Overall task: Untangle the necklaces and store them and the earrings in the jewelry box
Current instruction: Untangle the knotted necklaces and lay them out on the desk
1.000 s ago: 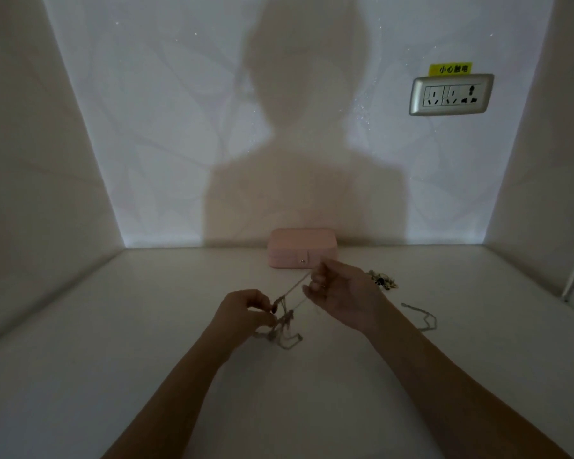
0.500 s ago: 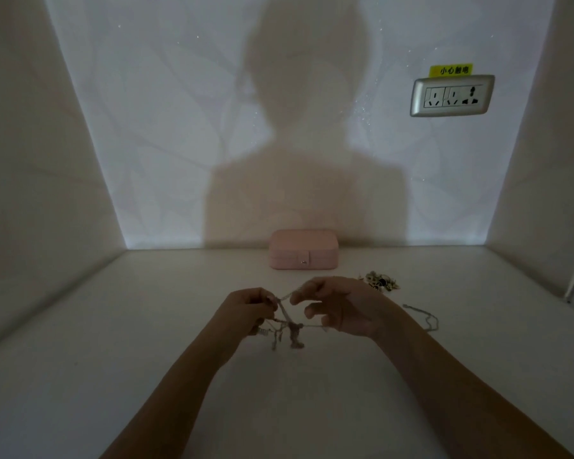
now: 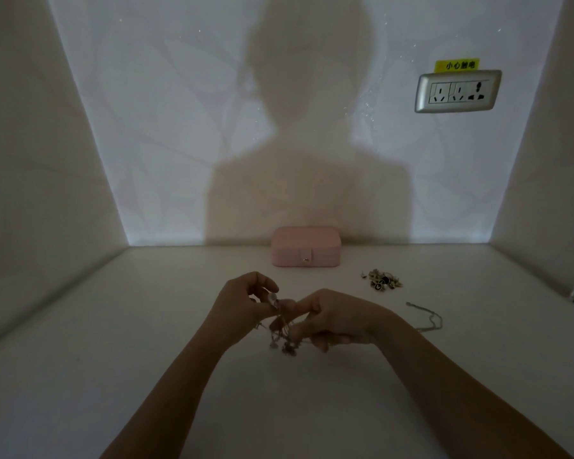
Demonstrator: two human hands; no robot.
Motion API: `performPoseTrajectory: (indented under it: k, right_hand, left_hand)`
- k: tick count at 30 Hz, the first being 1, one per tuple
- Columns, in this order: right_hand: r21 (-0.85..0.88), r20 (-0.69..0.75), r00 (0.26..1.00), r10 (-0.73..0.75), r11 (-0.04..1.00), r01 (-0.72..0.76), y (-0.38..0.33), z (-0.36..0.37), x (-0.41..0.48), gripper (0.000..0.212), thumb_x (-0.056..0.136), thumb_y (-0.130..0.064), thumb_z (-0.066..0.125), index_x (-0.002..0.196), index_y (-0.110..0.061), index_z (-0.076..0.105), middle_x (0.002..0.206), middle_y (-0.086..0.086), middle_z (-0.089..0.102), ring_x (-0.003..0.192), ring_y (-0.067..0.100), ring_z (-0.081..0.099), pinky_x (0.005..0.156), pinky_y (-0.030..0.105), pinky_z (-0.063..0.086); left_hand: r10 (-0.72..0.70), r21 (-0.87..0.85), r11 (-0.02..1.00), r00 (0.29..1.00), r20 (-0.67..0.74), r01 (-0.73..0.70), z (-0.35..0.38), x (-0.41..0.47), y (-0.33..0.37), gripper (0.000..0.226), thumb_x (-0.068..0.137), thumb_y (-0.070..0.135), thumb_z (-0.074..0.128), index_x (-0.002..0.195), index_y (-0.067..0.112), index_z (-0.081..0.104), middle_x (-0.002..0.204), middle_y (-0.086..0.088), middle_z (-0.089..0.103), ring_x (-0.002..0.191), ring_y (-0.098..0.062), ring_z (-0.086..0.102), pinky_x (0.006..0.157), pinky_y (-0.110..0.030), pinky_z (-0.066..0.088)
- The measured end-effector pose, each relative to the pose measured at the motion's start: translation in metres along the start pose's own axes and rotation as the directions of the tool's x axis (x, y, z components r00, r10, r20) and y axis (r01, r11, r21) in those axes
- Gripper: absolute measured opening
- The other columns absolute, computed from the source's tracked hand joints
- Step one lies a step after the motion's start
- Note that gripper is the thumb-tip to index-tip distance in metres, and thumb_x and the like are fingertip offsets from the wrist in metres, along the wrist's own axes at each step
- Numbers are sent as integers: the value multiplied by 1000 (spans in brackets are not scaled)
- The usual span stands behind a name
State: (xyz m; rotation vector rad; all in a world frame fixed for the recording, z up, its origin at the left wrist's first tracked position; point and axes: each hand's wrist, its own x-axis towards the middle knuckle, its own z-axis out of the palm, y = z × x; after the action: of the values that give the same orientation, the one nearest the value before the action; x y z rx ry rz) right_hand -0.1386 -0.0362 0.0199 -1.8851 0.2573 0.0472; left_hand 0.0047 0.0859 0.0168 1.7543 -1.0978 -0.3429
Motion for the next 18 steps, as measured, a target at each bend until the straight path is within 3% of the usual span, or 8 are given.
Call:
performPoseTrajectory:
  k: [2, 4, 6, 9, 12, 14, 16, 18]
  right_hand:
    - [-74, -5, 1000, -4, 997, 3, -2, 3, -1, 22, 84, -14, 68, 106, -13, 71, 51, 3, 57, 31, 4, 38, 32, 14, 26]
    - [-122, -39, 999, -31, 992, 26, -3, 4, -1, 16, 83, -18, 69, 98, -15, 74, 58, 11, 58, 33, 5, 38, 32, 16, 25]
    - [-106, -110, 992, -66, 993, 54, -2, 3, -1, 15, 86, -25, 67, 93, -15, 75, 54, 12, 55, 32, 6, 33, 34, 17, 25]
    - [-56, -287, 952, -103, 994, 90, 2, -1, 3, 21, 89, -31, 63, 90, -15, 76, 54, 5, 61, 33, 10, 31, 35, 18, 25]
    - [-65, -496, 864, -90, 996, 66, 8, -5, 9, 17, 90, -22, 61, 90, -13, 76, 58, 1, 65, 36, 11, 35, 35, 17, 29]
    - [-165, -622, 775, -110, 986, 8, 16, -8, 15, 16, 90, -18, 61, 92, -9, 75, 63, 0, 66, 37, 5, 43, 37, 15, 34]
    - [-383, -691, 694, -200, 916, -117, 24, -8, 19, 15, 88, -17, 61, 92, -11, 75, 76, 1, 71, 53, -1, 55, 47, 10, 41]
    - [-487, -737, 629, -249, 840, -238, 28, -9, 22, 16, 86, -18, 59, 90, -14, 74, 84, -1, 72, 70, 7, 61, 62, 17, 48]
  left_hand:
    - [-9, 32, 999, 1000, -14, 10, 1, -1, 0, 26, 63, 31, 84, 76, 21, 64, 62, 8, 59, 50, -2, 51, 52, -19, 40]
    - [5, 71, 997, 1000, -30, -2, 1, -1, -1, 21, 65, 34, 82, 73, 23, 66, 62, 8, 60, 52, -3, 52, 53, -20, 40]
    - [23, 110, 994, 999, -25, -20, -1, 0, -2, 11, 72, 24, 78, 71, 26, 68, 66, 7, 61, 51, -5, 49, 54, -20, 39]
    - [20, 132, 991, 1000, 1, -20, -4, 1, -5, 14, 76, 13, 73, 72, 26, 70, 71, 4, 64, 48, -3, 48, 51, -17, 40]
    - [-75, 171, 984, 991, 112, 55, -6, 1, -7, 4, 76, 18, 76, 79, 19, 73, 69, 2, 65, 47, -1, 49, 46, -13, 40]
    - [-160, 250, 962, 966, 203, 107, -6, 1, -10, 10, 74, 24, 77, 77, 16, 72, 63, 1, 61, 49, -5, 49, 47, -15, 40]
    - [-220, 292, 945, 945, 242, 145, -5, 1, -11, 20, 74, 33, 77, 71, 15, 69, 55, 3, 56, 47, -6, 47, 46, -15, 39]
    - [-243, 295, 940, 943, 229, 171, -3, 1, -10, 33, 76, 42, 74, 60, 15, 63, 45, 8, 49, 39, -3, 42, 42, -13, 35]
